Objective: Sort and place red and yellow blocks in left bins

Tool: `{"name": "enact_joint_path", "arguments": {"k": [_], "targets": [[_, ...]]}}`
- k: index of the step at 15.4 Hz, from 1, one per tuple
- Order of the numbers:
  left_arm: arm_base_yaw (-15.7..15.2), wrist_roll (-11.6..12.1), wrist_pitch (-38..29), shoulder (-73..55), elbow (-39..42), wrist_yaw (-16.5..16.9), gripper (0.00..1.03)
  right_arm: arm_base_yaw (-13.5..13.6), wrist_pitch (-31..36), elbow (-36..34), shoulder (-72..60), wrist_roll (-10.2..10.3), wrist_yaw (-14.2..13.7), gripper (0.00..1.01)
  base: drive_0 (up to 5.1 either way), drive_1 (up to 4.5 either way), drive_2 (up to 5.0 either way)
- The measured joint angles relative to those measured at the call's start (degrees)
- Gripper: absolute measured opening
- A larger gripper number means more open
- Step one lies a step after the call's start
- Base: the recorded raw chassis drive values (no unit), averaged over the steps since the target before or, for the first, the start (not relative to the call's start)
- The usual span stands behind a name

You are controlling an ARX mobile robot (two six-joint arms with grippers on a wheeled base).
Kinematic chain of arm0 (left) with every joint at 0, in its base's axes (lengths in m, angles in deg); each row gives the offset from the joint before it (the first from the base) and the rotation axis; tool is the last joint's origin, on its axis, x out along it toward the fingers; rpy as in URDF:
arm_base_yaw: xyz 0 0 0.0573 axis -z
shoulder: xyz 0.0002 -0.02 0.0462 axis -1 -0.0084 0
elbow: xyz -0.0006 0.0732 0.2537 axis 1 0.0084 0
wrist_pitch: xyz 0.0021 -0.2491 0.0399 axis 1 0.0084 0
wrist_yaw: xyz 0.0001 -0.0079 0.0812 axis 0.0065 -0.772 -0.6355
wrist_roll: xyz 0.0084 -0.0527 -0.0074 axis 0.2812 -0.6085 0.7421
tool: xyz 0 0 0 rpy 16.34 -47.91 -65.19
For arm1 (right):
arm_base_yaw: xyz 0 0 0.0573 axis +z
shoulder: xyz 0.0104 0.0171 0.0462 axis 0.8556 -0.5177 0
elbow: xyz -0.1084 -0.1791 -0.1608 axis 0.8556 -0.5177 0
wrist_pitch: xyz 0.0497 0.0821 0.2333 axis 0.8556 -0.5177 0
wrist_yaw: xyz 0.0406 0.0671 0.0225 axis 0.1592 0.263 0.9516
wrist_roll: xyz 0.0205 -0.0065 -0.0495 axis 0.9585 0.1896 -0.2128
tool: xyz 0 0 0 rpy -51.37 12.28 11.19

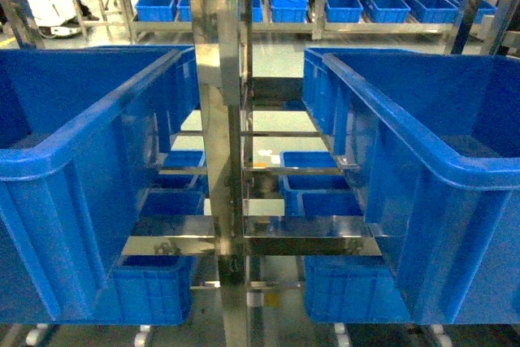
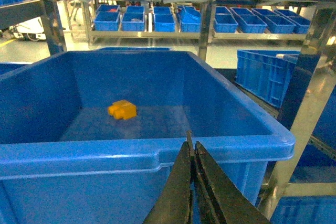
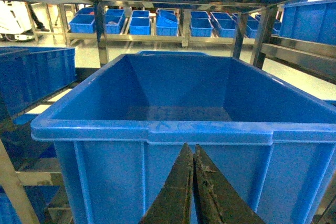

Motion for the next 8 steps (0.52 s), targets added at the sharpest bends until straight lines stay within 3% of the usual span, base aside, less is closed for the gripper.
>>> {"name": "enact_joint_path", "arguments": {"k": [1, 2, 3, 7, 8], "targets": [[0.0, 0.0, 1.5, 1.6, 0.0, 0.1, 0.02, 0.0, -0.8, 0.0, 0.7, 0.0, 0.0, 0.02, 0.0, 0.0, 0.0], [0.0, 0.0, 2.8, 3.4, 0.0, 0.1, 0.02, 0.0, -8.2, 0.0, 5.1, 0.0, 0.0, 0.02, 0.0, 0.0, 0.0], [0.0, 0.0, 4.3, 4.8, 0.0, 0.0, 0.02, 0.0, -11.0, 0.0, 9.8, 0.0, 0.0, 0.02, 0.0, 0.0, 0.0], [0.0, 0.0, 8.8, 9.1, 0.0, 0.1, 0.02, 0.0, -11.0, 0.0, 10.3, 0.0, -0.1, 0.02, 0.0, 0.0, 0.0], [0.0, 0.0, 9.2, 9.8, 0.0, 0.0, 0.08, 0.0, -10.9, 0.0, 10.3, 0.0, -0.1, 0.05, 0.0, 0.0, 0.0]]}}
